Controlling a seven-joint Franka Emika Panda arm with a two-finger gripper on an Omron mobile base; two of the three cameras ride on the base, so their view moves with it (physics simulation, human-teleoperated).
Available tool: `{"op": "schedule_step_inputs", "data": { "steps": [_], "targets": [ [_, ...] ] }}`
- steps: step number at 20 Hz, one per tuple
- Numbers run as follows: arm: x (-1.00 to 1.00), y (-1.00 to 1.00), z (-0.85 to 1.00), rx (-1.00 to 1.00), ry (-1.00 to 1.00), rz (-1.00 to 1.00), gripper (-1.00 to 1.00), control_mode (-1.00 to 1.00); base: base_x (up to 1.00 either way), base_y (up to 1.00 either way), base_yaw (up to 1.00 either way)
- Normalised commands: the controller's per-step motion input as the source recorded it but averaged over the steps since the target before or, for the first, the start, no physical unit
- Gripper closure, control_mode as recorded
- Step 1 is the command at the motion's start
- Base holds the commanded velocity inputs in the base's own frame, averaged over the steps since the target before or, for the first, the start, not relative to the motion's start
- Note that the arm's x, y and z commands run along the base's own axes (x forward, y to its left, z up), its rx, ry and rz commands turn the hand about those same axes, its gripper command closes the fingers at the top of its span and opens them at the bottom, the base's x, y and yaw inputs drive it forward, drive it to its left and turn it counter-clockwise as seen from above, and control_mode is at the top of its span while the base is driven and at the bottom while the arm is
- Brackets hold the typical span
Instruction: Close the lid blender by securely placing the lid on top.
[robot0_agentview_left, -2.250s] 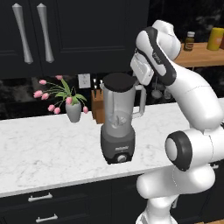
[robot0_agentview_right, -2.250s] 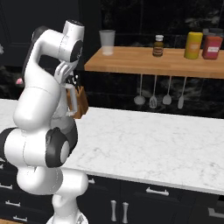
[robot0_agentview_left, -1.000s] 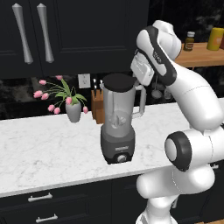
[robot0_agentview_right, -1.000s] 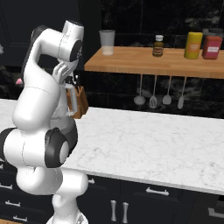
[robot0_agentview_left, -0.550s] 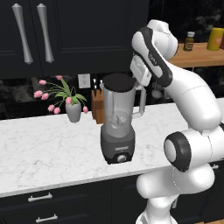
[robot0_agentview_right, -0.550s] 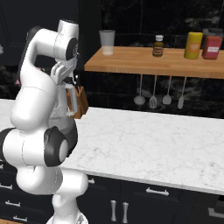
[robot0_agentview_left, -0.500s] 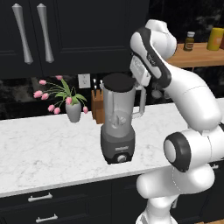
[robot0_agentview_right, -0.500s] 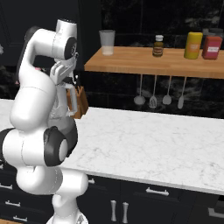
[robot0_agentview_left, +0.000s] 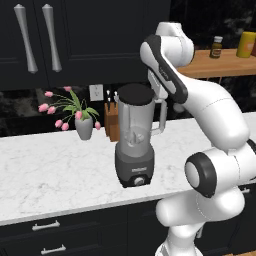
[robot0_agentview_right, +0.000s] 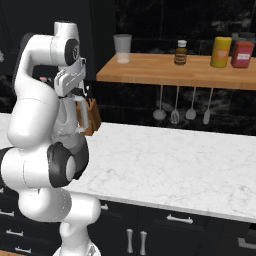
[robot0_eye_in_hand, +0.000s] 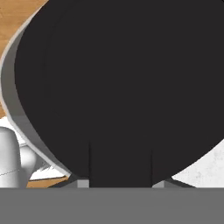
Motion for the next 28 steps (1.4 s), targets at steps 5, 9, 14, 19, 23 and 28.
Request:
{"op": "schedule_step_inputs", "data": {
  "steps": [5,9,14,19,23,28],
  "targets": [
    [-0.20,0.00,0.03,0.02,-0.02,0.07,1.00,-1.00,0.00,0.00,0.00],
    [-0.08,0.03,0.00,0.00,-0.01,0.01,1.00,-1.00,0.00,0.00,0.00],
    [-0.17,0.06,0.00,0.00,-0.01,0.02,1.00,-1.00,0.00,0.00,0.00],
    [0.00,0.06,0.00,0.00,0.00,0.00,1.00,-1.00,0.00,0.00,0.00],
    [0.00,0.00,0.00,0.00,0.00,0.00,-1.00,-1.00,0.00,0.00,0.00],
    [0.00,0.00,0.00,0.00,-0.04,0.00,-1.00,-1.00,0.00,0.00,0.00]
  ]
}}
